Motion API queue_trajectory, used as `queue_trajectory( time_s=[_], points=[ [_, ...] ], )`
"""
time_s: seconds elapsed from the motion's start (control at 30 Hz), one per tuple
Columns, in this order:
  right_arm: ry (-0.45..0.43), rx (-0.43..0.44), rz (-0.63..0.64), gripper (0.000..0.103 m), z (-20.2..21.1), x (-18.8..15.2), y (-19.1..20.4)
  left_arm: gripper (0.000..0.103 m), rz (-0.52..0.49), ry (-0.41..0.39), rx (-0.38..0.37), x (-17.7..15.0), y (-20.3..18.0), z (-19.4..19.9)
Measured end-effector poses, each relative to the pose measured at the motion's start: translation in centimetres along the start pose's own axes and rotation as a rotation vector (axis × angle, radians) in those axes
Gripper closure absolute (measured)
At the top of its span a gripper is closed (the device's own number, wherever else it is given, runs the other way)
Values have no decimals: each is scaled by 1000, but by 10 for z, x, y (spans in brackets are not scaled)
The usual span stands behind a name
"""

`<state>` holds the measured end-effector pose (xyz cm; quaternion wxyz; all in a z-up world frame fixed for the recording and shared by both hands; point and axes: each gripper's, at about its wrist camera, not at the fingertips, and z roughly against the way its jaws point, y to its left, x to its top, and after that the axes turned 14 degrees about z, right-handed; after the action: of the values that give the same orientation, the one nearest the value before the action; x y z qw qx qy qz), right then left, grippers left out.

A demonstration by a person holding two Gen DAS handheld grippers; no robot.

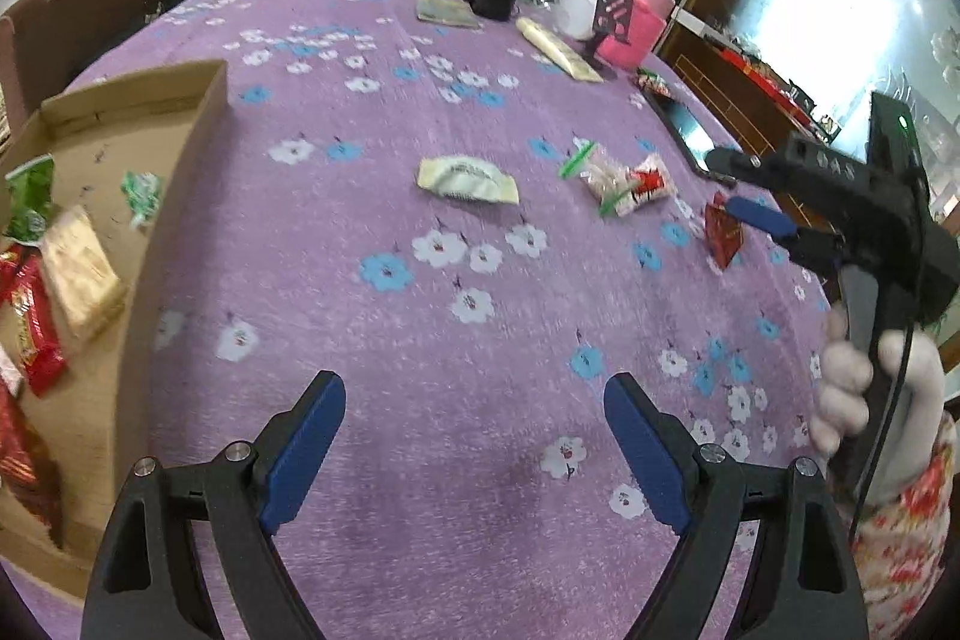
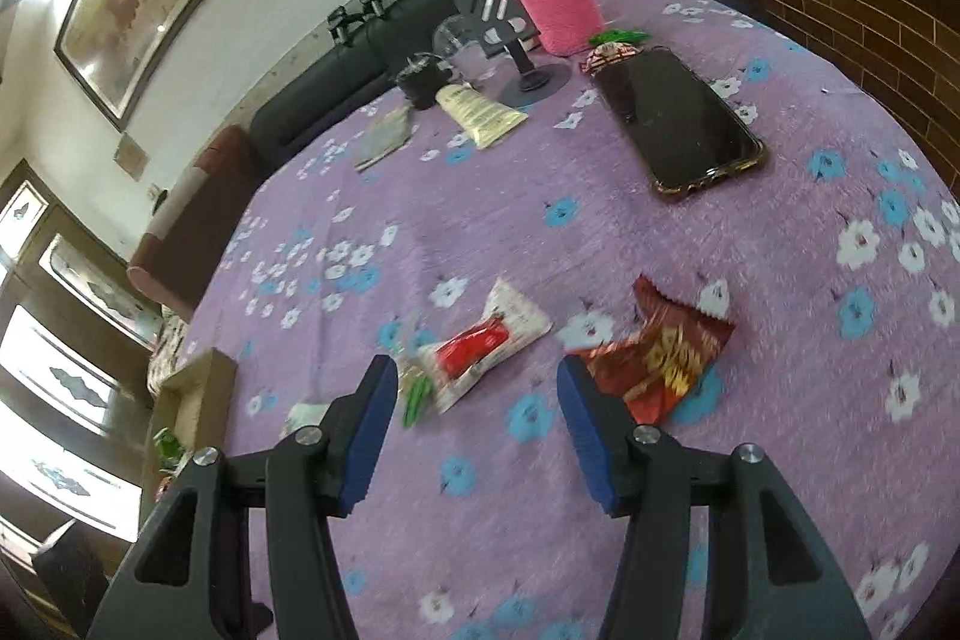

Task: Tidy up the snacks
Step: 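Move both grippers back over the snacks on the table, then grasp the white-wrapped pastry with the left gripper while the right grasps the clear round candy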

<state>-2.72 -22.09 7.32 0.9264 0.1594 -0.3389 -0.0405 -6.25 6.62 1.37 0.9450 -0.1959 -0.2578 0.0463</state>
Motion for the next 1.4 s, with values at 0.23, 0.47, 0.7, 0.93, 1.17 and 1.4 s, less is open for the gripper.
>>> queue_trajectory(
  time_s=[0.23,0.47,0.7,0.93,1.17,1.4],
  points=[
    [-2,39,109,49,-18,9,29,11,15,26,-1,-3,2,-9],
    [94,-11,337,50,-71,15,73,1,15,28,-40,-4,1,-11],
    [158,-36,394,80,-91,-5,86,20,115,106,-185,12,21,-7],
    [108,78,311,80,-67,-16,79,48,54,64,-141,39,3,-8],
    [77,122,206,80,-57,-13,57,34,-72,-6,-7,79,-29,-48],
    [69,125,167,80,-58,-10,45,51,-232,-52,135,81,-39,-89]
  ],
)
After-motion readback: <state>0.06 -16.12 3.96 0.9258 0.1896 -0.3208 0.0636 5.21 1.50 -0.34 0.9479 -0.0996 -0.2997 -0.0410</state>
